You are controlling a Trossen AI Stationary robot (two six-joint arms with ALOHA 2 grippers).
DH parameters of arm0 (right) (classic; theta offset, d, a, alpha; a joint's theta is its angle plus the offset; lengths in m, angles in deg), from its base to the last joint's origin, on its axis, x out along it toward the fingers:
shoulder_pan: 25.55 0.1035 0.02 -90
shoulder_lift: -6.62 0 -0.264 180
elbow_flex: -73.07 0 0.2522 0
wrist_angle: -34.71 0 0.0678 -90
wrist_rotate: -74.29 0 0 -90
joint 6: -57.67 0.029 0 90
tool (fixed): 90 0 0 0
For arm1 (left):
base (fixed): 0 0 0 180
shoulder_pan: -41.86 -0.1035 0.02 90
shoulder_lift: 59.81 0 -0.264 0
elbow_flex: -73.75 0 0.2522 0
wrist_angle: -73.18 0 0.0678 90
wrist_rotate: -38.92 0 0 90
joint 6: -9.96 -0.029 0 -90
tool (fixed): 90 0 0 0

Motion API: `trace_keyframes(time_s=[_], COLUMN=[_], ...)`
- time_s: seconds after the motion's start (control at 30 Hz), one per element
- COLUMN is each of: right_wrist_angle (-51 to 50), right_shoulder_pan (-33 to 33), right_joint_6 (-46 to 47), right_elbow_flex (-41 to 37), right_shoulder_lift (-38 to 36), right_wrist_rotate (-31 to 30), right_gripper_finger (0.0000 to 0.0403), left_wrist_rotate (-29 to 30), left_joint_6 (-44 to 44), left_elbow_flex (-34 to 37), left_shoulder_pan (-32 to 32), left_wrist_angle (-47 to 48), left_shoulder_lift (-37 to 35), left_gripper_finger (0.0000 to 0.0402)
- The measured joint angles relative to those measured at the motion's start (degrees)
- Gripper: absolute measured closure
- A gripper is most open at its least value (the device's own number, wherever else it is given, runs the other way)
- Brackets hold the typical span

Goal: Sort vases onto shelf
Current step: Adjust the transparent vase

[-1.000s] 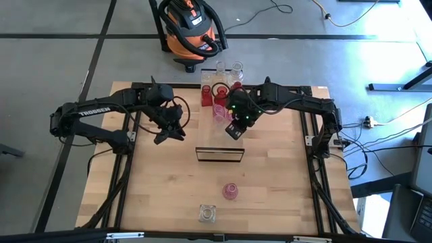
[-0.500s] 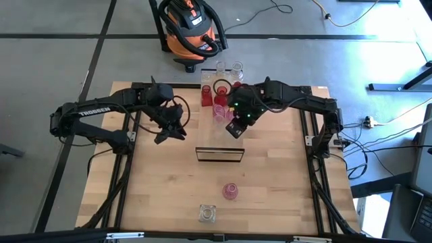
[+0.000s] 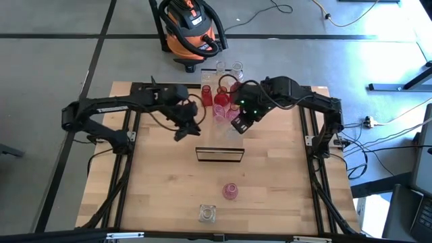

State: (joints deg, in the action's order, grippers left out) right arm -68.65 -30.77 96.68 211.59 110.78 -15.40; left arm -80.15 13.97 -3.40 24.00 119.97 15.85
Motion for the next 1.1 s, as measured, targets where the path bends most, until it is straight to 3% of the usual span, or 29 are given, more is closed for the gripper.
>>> trace_keyframes(time_s=[0.27, 0.5, 1.1], right_wrist_angle=[-0.5, -0.4, -0.4], right_shoulder_pan=[1.8, 2.8, 2.7], right_joint_6=[1.5, 3.0, 1.2], right_elbow_flex=[0.1, 0.1, 0.1], right_shoulder_lift=[-2.7, -3.8, -3.8], right_wrist_rotate=[-3.9, -6.3, -7.4], right_gripper_finger=[0.0299, 0.0299, 0.0299], left_wrist_rotate=[8.1, 9.1, 9.8], left_joint_6=[0.2, 0.6, 4.3], left_elbow_flex=[0.0, 0.0, 0.0], left_shoulder_pan=[0.0, 1.0, 3.3], left_wrist_angle=[-6.7, -12.5, -17.0], left_shoulder_lift=[4.3, 4.6, 4.6], left_gripper_finger=[0.0301, 0.0301, 0.0301])
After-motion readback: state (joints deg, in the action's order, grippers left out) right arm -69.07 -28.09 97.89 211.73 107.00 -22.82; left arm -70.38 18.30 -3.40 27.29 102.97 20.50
